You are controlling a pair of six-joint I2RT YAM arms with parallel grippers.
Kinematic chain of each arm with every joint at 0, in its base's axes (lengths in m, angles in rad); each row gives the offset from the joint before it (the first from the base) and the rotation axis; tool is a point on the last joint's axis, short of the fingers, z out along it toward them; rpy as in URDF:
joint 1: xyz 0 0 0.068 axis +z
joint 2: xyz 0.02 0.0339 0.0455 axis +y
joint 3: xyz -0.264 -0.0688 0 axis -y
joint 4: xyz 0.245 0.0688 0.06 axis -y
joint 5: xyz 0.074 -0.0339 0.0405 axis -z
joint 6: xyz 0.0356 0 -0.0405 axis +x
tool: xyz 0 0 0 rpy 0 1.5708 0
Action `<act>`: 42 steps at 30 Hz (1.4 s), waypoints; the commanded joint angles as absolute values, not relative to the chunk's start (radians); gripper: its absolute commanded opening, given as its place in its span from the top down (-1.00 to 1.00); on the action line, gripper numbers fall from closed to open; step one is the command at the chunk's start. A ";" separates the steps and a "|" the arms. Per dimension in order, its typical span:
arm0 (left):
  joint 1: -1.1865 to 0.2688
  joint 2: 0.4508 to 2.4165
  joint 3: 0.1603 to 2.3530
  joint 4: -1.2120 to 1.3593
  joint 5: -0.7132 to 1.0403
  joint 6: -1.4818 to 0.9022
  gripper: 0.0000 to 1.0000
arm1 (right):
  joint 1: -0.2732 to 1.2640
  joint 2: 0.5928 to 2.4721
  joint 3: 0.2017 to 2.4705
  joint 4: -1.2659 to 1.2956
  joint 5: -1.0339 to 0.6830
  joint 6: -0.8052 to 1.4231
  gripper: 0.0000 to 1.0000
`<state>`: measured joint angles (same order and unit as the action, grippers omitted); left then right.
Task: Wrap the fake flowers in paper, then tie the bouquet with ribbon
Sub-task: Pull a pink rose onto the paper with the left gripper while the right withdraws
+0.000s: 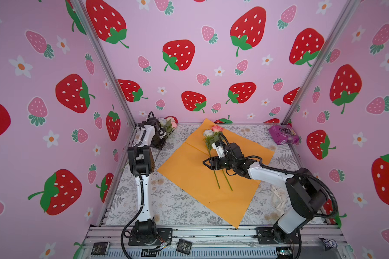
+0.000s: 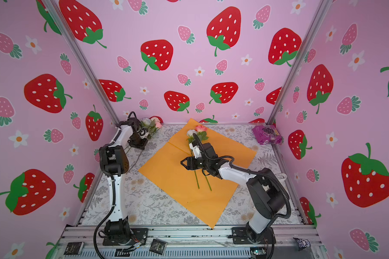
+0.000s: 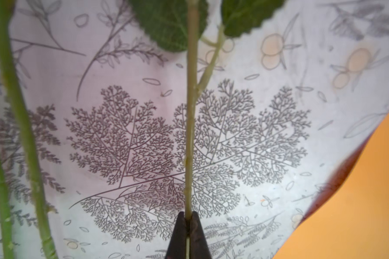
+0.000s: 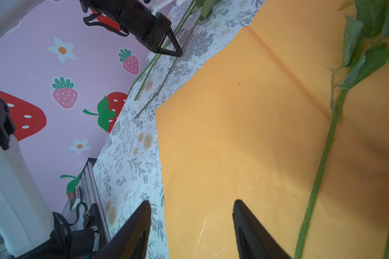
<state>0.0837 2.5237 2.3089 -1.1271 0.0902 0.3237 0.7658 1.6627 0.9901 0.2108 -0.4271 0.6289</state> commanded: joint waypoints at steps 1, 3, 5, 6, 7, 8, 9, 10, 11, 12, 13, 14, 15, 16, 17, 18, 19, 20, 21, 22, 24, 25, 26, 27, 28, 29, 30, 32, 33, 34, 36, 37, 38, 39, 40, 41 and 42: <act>0.074 2.466 2.319 -1.162 0.131 0.349 1.00 | 0.771 1.621 0.975 0.188 -0.410 0.632 -0.23; 0.068 2.440 2.325 -1.181 0.130 0.352 1.00 | 0.772 1.602 0.961 0.188 -0.406 0.632 -0.23; 0.059 2.411 2.330 -1.214 0.174 0.350 1.00 | 0.771 1.579 0.946 0.187 -0.397 0.639 -0.23; 0.053 2.389 2.316 -1.219 0.194 0.342 1.00 | 0.771 1.566 0.939 0.187 -0.394 0.640 -0.23; 0.045 2.362 2.301 -1.231 0.218 0.336 1.00 | 0.770 1.549 0.927 0.188 -0.386 0.638 -0.23; 0.033 2.332 2.278 -1.235 0.231 0.328 1.00 | 0.771 1.529 0.915 0.187 -0.373 0.636 -0.23; 0.019 2.301 2.248 -1.229 0.236 0.306 1.00 | 0.771 1.508 0.901 0.186 -0.352 0.636 -0.23; 0.007 2.277 2.222 -1.232 0.250 0.293 1.00 | 0.769 1.486 0.891 0.180 -0.327 0.634 -0.23; -0.006 2.251 2.203 -1.240 0.263 0.270 1.00 | 0.766 1.460 0.877 0.168 -0.296 0.636 -0.24; -0.022 2.230 2.182 -1.245 0.277 0.235 1.00 | 0.757 1.429 0.860 0.160 -0.271 0.638 -0.24; -0.030 2.212 2.162 -1.249 0.307 0.202 1.00 | 0.751 1.403 0.842 0.158 -0.253 0.638 -0.24; -0.037 2.190 2.135 -1.240 0.365 0.139 1.00 | 0.742 1.369 0.819 0.158 -0.230 0.641 -0.24; -0.040 2.166 2.093 -1.211 0.463 0.072 1.00 | 0.733 1.335 0.796 0.154 -0.200 0.646 -0.24; -0.043 2.147 2.045 -1.175 0.547 0.008 1.00 | 0.722 1.306 0.777 0.149 -0.176 0.649 -0.24; -0.048 2.120 1.980 -1.104 0.646 -0.083 1.00 | 0.707 1.274 0.758 0.132 -0.147 0.655 -0.25; -0.058 2.099 1.925 -1.033 0.709 -0.156 1.00 | 0.693 1.246 0.743 0.117 -0.121 0.662 -0.25; -0.075 2.070 1.852 -0.934 0.748 -0.263 1.00 | 0.674 1.215 0.724 0.102 -0.098 0.670 -0.26; -0.101 2.034 1.773 -0.807 0.793 -0.365 1.00 | 0.655 1.189 0.704 0.094 -0.086 0.676 -0.26; -0.125 2.005 1.715 -0.696 0.838 -0.433 1.00 | 0.638 1.168 0.689 0.090 -0.082 0.680 -0.27; -0.154 1.980 1.653 -0.554 0.873 -0.529 1.00 | 0.621 1.148 0.675 0.084 -0.082 0.687 -0.28; -0.205 1.971 1.605 -0.410 0.844 -0.659 1.00 | 0.600 1.121 0.656 0.072 -0.087 0.690 -0.28; -0.224 1.981 1.611 -0.384 0.824 -0.680 1.00 | 0.597 1.115 0.654 0.069 -0.091 0.691 -0.28; -0.245 2.009 1.634 -0.375 0.820 -0.679 1.00 | 0.595 1.110 0.650 0.068 -0.097 0.693 -0.28; -0.256 2.037 1.663 -0.402 0.796 -0.679 1.00 | 0.594 1.108 0.648 0.069 -0.103 0.696 -0.28; -0.267 2.065 1.682 -0.410 0.776 -0.690 1.00 | 0.595 1.110 0.645 0.068 -0.111 0.701 -0.28; -0.277 2.084 1.690 -0.402 0.762 -0.698 1.00 | 0.595 1.112 0.644 0.068 -0.117 0.703 -0.28; -0.282 2.103 1.689 -0.394 0.737 -0.725 1.00 | 0.594 1.113 0.643 0.067 -0.123 0.706 -0.28; -0.295 2.130 1.664 -0.312 0.736 -0.783 1.00 | 0.595 1.114 0.635 0.069 -0.129 0.713 -0.28; -0.300 2.144 1.659 -0.296 0.733 -0.797 1.00 | 0.595 1.114 0.632 0.069 -0.129 0.715 -0.28; -0.308 2.155 1.655 -0.284 0.725 -0.805 1.00 | 0.595 1.112 0.627 0.069 -0.130 0.718 -0.28; -0.319 2.170 1.653 -0.307 0.682 -0.787 1.00 | 0.595 1.111 0.626 0.069 -0.132 0.718 -0.28; -0.325 2.170 1.636 -0.290 0.663 -0.787 1.00 | 0.595 1.112 0.627 0.068 -0.135 0.716 -0.28; -0.327 2.174 1.621 -0.276 0.639 -0.789 1.00 | 0.595 1.113 0.627 0.068 -0.136 0.715 -0.28; -0.328 2.180 1.607 -0.260 0.623 -0.798 1.00 | 0.594 1.114 0.626 0.070 -0.136 0.713 -0.28; -0.325 2.187 1.586 -0.218 0.627 -0.816 1.00 | 0.595 1.117 0.627 0.069 -0.135 0.712 -0.28; -0.326 2.197 1.574 -0.174 0.640 -0.831 1.00 | 0.595 1.122 0.627 0.068 -0.141 0.709 -0.28; -0.327 2.207 1.577 -0.160 0.648 -0.828 1.00 | 0.595 1.126 0.630 0.067 -0.144 0.706 -0.28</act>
<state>-0.3191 2.1872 1.5921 -0.2607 0.6621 -0.7841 0.5934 1.1229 0.6342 0.0788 -0.1326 0.6968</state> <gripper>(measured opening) 0.052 0.640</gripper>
